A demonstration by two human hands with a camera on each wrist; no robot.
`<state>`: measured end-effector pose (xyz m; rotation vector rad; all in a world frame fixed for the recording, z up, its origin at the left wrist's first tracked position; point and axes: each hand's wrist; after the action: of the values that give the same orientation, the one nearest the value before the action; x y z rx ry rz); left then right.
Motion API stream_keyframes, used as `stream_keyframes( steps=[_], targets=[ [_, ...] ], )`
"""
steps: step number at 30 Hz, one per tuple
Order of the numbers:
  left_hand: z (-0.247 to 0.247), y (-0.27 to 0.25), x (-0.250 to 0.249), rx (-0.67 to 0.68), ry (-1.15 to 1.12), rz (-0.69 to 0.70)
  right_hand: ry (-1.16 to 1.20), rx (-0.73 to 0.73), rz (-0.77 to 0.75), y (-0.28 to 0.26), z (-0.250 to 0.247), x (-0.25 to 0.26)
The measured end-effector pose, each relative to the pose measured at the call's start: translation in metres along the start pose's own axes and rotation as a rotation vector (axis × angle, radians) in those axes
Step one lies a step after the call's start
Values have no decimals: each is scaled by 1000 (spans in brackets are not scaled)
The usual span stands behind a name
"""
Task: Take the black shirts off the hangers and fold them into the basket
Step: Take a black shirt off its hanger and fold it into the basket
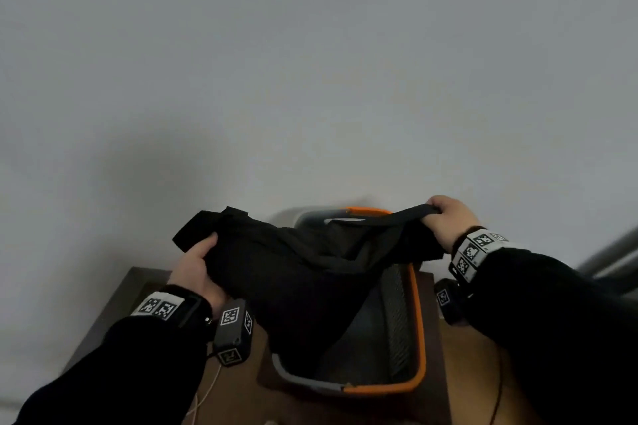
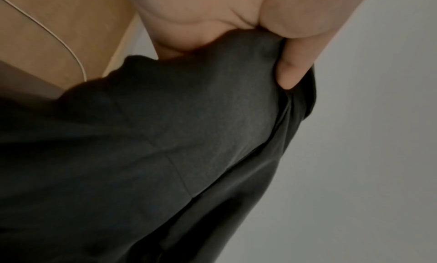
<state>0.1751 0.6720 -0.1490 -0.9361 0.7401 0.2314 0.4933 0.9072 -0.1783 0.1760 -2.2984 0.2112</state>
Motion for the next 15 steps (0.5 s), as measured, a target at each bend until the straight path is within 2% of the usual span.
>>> stream_keyframes(
  steps=[3,10,14,15],
  targets=[
    [-37,30,-3,-60,-65,-38,-60,17,-16,7,25,21],
    [-95,109,-10,-126,-123,-167,-43,-67,108,24,74,57],
    [-115,152,-12,-162,63,-160,-101,-80,148,24,100,73],
    [-128,173,-6,-173,175,-125,-123,-67,157,23,106,75]
  ],
)
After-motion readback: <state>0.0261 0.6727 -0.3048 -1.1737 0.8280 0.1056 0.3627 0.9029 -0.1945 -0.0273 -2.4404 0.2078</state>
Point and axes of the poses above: each hand's wrist, its own y-axis towards the middle knuckle, its own z-axis out of the palm, x = y × z, and after that the axes turned 3 degrees about -x, right-handed
